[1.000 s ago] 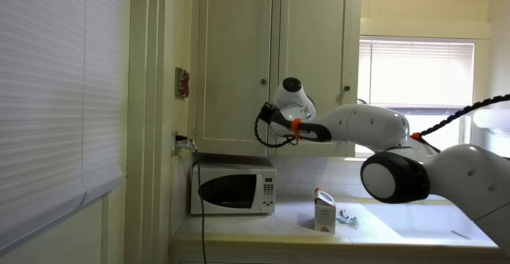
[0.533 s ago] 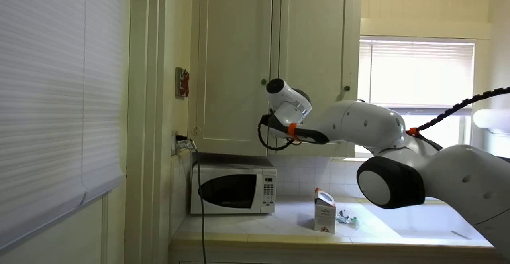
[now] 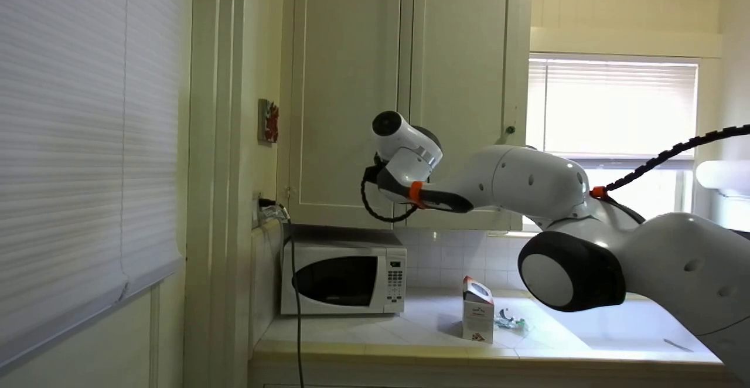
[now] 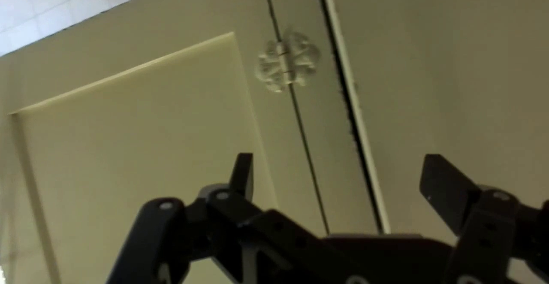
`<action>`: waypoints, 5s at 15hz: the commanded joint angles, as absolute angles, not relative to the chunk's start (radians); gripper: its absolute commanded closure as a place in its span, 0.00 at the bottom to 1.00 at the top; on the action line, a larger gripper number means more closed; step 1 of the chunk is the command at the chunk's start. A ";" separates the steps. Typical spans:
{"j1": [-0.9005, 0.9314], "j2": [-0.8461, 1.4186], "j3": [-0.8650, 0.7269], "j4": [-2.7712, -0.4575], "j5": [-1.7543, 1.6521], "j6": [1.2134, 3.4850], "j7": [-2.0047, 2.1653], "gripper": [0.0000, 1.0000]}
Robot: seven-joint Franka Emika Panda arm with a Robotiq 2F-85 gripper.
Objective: Close the cupboard
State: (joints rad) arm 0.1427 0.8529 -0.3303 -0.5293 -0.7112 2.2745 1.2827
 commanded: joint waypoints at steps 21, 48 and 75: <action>0.030 0.840 -0.157 -0.554 -0.582 2.524 1.094 0.44; -0.058 0.900 -0.036 -0.576 -0.469 2.612 1.035 1.00; 0.194 1.084 -1.012 -0.434 -1.021 2.467 2.122 1.00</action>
State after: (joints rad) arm 0.1591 1.0550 -0.8987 -0.4340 -0.9057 2.5002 1.9660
